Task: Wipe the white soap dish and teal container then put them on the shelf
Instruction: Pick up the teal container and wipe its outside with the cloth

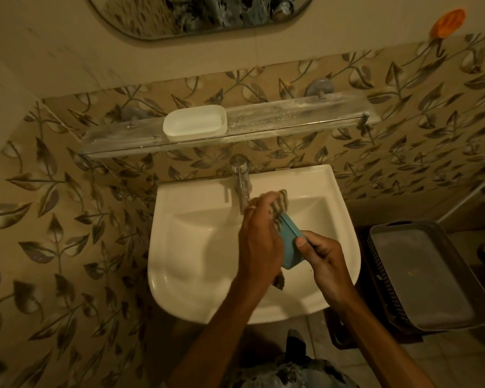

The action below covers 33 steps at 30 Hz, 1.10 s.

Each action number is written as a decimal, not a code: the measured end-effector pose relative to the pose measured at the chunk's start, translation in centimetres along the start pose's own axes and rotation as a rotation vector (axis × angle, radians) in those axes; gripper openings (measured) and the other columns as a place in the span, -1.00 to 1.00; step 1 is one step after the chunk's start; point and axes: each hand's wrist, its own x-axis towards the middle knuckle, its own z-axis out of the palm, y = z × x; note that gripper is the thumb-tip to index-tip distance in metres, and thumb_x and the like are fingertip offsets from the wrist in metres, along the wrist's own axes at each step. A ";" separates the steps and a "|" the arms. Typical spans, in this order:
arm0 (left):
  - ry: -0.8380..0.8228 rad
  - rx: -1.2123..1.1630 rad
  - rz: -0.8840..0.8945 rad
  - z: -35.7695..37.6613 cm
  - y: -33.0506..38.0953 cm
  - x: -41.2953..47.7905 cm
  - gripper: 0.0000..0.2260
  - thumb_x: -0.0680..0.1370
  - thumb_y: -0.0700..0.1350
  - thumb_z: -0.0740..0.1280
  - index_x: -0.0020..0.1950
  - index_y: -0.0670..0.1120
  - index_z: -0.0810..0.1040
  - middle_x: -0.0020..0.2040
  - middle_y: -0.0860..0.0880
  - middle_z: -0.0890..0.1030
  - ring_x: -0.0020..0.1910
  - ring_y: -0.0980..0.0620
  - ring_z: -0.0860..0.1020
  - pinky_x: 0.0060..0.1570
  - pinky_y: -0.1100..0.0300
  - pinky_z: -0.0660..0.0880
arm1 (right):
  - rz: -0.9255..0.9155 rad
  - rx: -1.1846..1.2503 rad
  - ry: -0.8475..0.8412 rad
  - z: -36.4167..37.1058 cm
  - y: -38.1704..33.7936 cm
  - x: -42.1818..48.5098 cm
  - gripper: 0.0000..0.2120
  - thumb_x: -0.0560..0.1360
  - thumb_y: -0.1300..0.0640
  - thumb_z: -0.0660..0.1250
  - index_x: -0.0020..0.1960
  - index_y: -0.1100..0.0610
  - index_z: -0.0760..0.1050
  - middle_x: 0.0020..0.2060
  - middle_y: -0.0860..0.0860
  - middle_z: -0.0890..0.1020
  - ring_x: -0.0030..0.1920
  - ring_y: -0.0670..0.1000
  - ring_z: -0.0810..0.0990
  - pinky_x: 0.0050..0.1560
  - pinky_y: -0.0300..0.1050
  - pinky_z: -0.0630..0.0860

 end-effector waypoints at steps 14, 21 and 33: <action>0.039 0.002 0.194 1.1 2.5 -5.8 -0.62 0.50 -0.35 0.20 0.30 -0.15 0.47 0.34 -0.07 0.47 0.42 0.04 0.34 0.42 0.00 0.28 | 0.029 0.081 0.007 0.3 -0.2 -0.3 -0.80 0.52 0.22 0.21 -0.10 0.23 0.60 -0.28 0.09 0.67 -0.24 -0.04 0.64 -0.22 -0.22 0.55; -0.008 0.030 0.208 -0.4 1.7 -1.3 -0.64 0.50 -0.29 0.32 0.28 -0.09 0.45 0.26 -0.05 0.49 0.33 0.03 0.40 0.28 -0.03 0.42 | 0.013 0.117 -0.018 0.5 -0.2 0.0 -0.72 0.59 0.15 0.22 -0.15 0.30 0.59 -0.31 0.19 0.59 -0.27 0.03 0.56 -0.24 -0.17 0.51; 0.230 -0.595 -0.489 -6.2 -3.5 5.2 -0.71 0.64 -0.21 0.02 0.22 0.03 0.44 0.17 -0.09 0.56 0.12 -0.02 0.56 -0.03 0.07 0.57 | 0.058 0.394 0.200 -1.4 -2.2 0.4 -0.67 0.34 -0.24 0.46 -0.17 0.03 0.65 -0.13 0.00 0.69 -0.01 0.02 0.62 -0.06 -0.18 0.58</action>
